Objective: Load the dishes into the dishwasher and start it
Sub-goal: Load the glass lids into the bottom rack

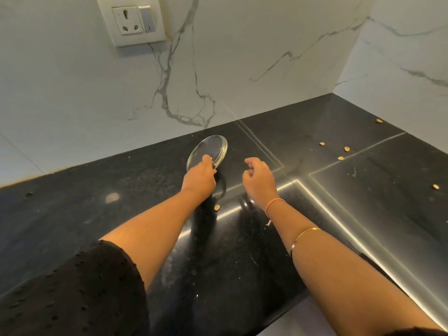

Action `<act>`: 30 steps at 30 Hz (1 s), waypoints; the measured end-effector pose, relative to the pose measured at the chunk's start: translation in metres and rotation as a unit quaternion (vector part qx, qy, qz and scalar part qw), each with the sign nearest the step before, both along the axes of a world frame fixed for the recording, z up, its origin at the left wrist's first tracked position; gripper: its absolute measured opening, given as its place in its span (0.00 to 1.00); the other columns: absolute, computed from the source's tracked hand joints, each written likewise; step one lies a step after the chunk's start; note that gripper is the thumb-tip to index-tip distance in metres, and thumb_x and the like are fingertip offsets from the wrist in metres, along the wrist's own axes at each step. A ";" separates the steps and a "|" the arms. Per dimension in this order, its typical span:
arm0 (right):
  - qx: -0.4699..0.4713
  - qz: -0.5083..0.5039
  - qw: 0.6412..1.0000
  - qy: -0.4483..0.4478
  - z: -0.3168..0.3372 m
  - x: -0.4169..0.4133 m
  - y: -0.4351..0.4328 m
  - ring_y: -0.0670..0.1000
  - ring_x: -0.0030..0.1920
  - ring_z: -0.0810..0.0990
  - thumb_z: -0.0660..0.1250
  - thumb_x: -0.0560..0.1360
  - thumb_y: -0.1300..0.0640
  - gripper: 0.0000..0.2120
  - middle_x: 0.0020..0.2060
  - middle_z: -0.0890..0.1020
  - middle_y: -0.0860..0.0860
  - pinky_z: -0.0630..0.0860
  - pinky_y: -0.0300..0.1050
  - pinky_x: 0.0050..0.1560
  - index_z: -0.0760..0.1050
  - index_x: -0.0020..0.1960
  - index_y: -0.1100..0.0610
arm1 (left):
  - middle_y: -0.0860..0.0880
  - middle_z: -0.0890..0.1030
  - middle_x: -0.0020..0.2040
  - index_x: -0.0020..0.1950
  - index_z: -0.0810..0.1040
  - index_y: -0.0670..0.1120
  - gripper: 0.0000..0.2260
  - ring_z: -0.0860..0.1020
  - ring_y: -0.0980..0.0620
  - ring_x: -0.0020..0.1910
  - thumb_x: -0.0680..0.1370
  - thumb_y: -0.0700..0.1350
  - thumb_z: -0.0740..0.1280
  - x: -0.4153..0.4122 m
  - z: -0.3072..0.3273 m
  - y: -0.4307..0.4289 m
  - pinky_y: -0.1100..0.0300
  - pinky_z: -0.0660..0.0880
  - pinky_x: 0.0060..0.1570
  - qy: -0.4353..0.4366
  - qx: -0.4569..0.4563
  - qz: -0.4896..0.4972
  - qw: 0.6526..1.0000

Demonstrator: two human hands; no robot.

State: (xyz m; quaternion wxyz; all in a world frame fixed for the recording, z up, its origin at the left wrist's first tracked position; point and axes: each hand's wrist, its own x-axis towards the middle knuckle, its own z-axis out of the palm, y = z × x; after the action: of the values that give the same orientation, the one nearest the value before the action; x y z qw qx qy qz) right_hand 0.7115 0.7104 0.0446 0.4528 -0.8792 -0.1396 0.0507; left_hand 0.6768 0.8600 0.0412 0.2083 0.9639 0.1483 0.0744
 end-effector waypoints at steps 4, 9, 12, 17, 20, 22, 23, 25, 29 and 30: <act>0.081 -0.038 0.996 0.015 0.016 -0.012 -0.020 0.52 0.59 0.73 0.57 0.78 0.62 0.17 0.62 0.73 0.54 0.71 0.44 0.59 0.69 0.66 0.58 | 0.45 0.74 0.46 0.56 0.66 0.42 0.08 0.75 0.45 0.44 0.81 0.44 0.58 -0.013 0.022 -0.037 0.53 0.70 0.40 -0.066 -0.148 0.044 0.986; 0.208 -0.083 0.973 0.060 0.032 -0.042 -0.047 0.47 0.38 0.73 0.60 0.78 0.54 0.07 0.38 0.76 0.48 0.70 0.42 0.42 0.74 0.51 0.55 | 0.49 0.73 0.39 0.52 0.66 0.43 0.06 0.74 0.50 0.39 0.81 0.45 0.59 -0.043 0.043 -0.084 0.58 0.72 0.36 -0.104 -0.337 0.078 0.932; 0.231 -0.052 0.966 0.105 0.046 -0.070 -0.069 0.45 0.32 0.69 0.59 0.78 0.45 0.14 0.31 0.70 0.46 0.69 0.41 0.37 0.68 0.37 0.50 | 0.44 0.78 0.43 0.50 0.68 0.46 0.05 0.80 0.44 0.46 0.80 0.46 0.61 -0.075 0.041 -0.117 0.46 0.78 0.50 -0.087 -0.391 0.067 0.914; 0.166 -0.021 0.975 0.146 0.049 -0.117 -0.115 0.45 0.35 0.74 0.64 0.73 0.38 0.19 0.36 0.77 0.47 0.70 0.39 0.36 0.76 0.48 0.55 | 0.47 0.77 0.40 0.46 0.68 0.47 0.05 0.77 0.49 0.39 0.78 0.44 0.64 -0.131 0.036 -0.182 0.56 0.74 0.37 -0.076 -0.345 -0.002 0.935; 0.132 -0.046 0.978 0.156 0.045 -0.141 -0.145 0.46 0.36 0.76 0.67 0.71 0.39 0.17 0.37 0.79 0.48 0.68 0.39 0.34 0.74 0.46 0.54 | 0.47 0.81 0.48 0.61 0.69 0.44 0.12 0.80 0.51 0.46 0.78 0.42 0.63 -0.161 0.033 -0.216 0.59 0.75 0.42 -0.081 -0.289 -0.091 0.950; 0.106 -0.078 0.979 0.157 0.046 -0.160 -0.166 0.48 0.36 0.77 0.68 0.71 0.43 0.15 0.37 0.78 0.50 0.71 0.42 0.34 0.74 0.45 0.55 | 0.46 0.81 0.53 0.66 0.66 0.43 0.17 0.80 0.49 0.51 0.77 0.41 0.63 -0.183 0.030 -0.236 0.56 0.76 0.47 -0.075 -0.267 -0.150 0.949; 0.093 -0.094 0.978 0.159 0.046 -0.167 -0.174 0.51 0.38 0.78 0.68 0.70 0.46 0.14 0.38 0.79 0.52 0.74 0.44 0.37 0.74 0.45 0.57 | 0.46 0.81 0.55 0.66 0.66 0.43 0.17 0.80 0.48 0.52 0.78 0.41 0.63 -0.193 0.029 -0.245 0.55 0.76 0.46 -0.068 -0.253 -0.168 0.950; 0.058 -0.133 0.977 0.155 0.044 -0.187 -0.189 0.56 0.43 0.79 0.66 0.68 0.52 0.13 0.41 0.80 0.56 0.75 0.49 0.41 0.76 0.48 0.60 | 0.45 0.81 0.54 0.64 0.67 0.44 0.15 0.80 0.45 0.50 0.78 0.43 0.62 -0.218 0.023 -0.259 0.56 0.74 0.41 -0.045 -0.227 -0.198 0.952; 0.009 -0.218 0.967 0.133 0.031 -0.235 -0.212 0.60 0.46 0.77 0.60 0.71 0.62 0.10 0.44 0.79 0.60 0.72 0.49 0.43 0.76 0.51 0.63 | 0.44 0.81 0.55 0.64 0.69 0.43 0.14 0.80 0.45 0.52 0.79 0.44 0.63 -0.266 0.015 -0.270 0.53 0.77 0.49 -0.007 -0.220 -0.277 0.935; 0.007 -0.244 0.961 0.127 0.027 -0.250 -0.215 0.61 0.48 0.77 0.60 0.72 0.63 0.10 0.45 0.80 0.61 0.73 0.50 0.45 0.76 0.51 0.63 | 0.44 0.80 0.58 0.64 0.69 0.43 0.14 0.79 0.46 0.55 0.79 0.44 0.63 -0.277 0.012 -0.270 0.56 0.76 0.53 0.003 -0.209 -0.305 0.929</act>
State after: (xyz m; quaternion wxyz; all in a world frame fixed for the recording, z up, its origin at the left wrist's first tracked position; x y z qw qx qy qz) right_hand 0.4617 0.4951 0.0717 0.4711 -0.8700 0.1372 0.0486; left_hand 0.4001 0.5898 0.0535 0.4175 0.8974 -0.1396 -0.0281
